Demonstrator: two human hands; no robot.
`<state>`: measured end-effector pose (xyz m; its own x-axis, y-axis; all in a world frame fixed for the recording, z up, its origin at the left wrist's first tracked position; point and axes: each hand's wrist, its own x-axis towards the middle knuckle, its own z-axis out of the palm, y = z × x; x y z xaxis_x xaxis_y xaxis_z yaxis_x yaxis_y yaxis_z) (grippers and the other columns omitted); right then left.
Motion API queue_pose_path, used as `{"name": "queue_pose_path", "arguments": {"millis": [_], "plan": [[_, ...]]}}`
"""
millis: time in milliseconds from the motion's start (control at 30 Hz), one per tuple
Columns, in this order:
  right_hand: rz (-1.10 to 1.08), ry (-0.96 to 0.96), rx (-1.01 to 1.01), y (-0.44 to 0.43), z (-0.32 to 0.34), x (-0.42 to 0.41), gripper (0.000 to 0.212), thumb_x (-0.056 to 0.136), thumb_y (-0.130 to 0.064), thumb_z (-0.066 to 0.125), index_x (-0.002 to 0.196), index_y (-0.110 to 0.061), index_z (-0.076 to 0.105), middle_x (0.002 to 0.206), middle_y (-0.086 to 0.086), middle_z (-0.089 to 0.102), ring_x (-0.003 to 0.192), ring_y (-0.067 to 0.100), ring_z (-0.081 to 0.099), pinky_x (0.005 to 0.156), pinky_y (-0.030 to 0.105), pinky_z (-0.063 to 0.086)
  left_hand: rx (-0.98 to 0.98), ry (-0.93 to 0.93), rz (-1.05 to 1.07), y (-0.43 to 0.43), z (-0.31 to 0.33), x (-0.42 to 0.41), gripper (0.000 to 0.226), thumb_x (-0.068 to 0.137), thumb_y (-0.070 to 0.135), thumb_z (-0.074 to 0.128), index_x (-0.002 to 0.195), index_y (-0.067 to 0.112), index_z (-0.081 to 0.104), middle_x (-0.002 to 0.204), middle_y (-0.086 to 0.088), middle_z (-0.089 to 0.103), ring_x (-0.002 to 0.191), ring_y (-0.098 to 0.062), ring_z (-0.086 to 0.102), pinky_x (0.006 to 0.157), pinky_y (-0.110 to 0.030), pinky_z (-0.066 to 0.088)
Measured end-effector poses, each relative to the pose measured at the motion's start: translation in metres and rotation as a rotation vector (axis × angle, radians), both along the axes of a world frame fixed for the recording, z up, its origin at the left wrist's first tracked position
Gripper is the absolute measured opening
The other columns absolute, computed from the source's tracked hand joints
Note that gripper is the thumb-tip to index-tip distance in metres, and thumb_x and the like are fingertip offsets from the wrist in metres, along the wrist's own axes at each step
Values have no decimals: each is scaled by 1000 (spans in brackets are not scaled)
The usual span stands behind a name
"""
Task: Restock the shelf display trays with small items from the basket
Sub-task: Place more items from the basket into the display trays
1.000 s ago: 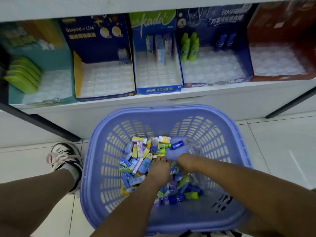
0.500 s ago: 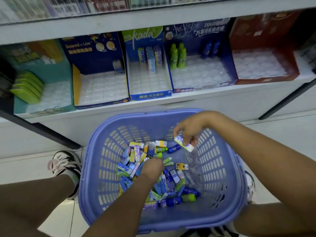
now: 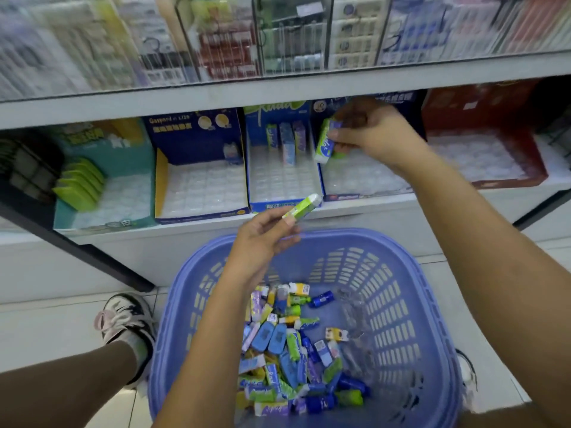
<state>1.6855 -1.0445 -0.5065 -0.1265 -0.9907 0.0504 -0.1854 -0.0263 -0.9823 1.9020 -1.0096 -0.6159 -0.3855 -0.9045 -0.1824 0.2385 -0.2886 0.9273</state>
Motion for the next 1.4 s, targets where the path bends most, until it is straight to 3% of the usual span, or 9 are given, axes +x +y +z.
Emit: {"name": "queue_pose_path", "arguments": {"millis": [67, 167, 267, 367, 600, 767, 967, 1200, 1400], "plan": [[-100, -34, -87, -16, -5, 15, 17, 83, 8, 62, 85, -6, 54, 77, 7, 58, 67, 13, 62, 67, 25, 58, 32, 93, 43, -6, 14, 13, 17, 82, 7, 62, 97, 12, 69, 92, -5, 71, 88, -17, 70, 75, -24, 56], [-198, 195, -156, -42, -14, 40, 9, 84, -6, 66, 82, 2, 62, 86, 25, 66, 82, 36, 65, 80, 39, 54, 46, 127, 118, -13, 27, 30, 23, 85, 5, 61, 105, 13, 67, 105, -15, 63, 95, -22, 68, 82, -28, 56], [-207, 489, -96, -69, -25, 56, 24, 86, -23, 65, 102, -5, 66, 110, 16, 67, 104, 28, 61, 85, 26, 45, 41, 151, 204, -18, 34, 38, 29, 87, 4, 59, 113, 14, 64, 103, -14, 63, 93, -21, 69, 81, -29, 56], [-128, 709, -133, -87, -32, 65, 22, 87, -20, 63, 103, -5, 66, 106, 14, 68, 103, 26, 60, 76, 19, 35, 69, 244, 261, -19, 37, 39, 26, 89, 5, 56, 114, 10, 63, 95, -6, 70, 87, -15, 70, 76, -26, 56], [-78, 613, -109, -112, -43, 81, 17, 87, -11, 63, 101, 0, 65, 105, 16, 67, 91, 18, 58, 76, 15, 36, 174, 348, 353, -20, 33, 35, 26, 99, 7, 42, 116, 3, 61, 97, -7, 71, 83, -16, 69, 71, -28, 58], [-57, 659, -32, -127, -44, 89, 23, 91, -17, 59, 109, -4, 63, 115, 12, 64, 110, 22, 57, 80, 14, 34, 172, 294, 396, -22, 31, 36, 24, 99, 7, 43, 114, 5, 62, 91, -4, 74, 76, -12, 68, 62, -20, 54], [55, 698, 71, -135, -37, 76, 36, 92, -31, 57, 123, -13, 55, 125, 11, 57, 115, 26, 51, 88, 25, 36, 145, 220, 326, -23, 31, 39, 23, 94, 5, 52, 114, 2, 63, 102, -8, 73, 88, -13, 70, 71, -20, 55], [92, 679, 51, -139, -34, 70, 28, 89, -21, 62, 108, -1, 62, 114, 14, 61, 109, 27, 54, 100, 37, 41, 146, 213, 283, -24, 35, 41, 24, 100, 19, 45, 116, 16, 63, 98, -5, 74, 72, -9, 64, 61, -19, 52], [34, 933, 56, -137, -48, 78, 25, 94, -25, 53, 100, -3, 64, 102, 8, 64, 94, 23, 57, 74, 25, 36, 143, 224, 246, -22, 41, 36, 21, 100, 15, 43, 108, 7, 60, 94, -7, 74, 75, -12, 67, 65, -22, 54]]}}
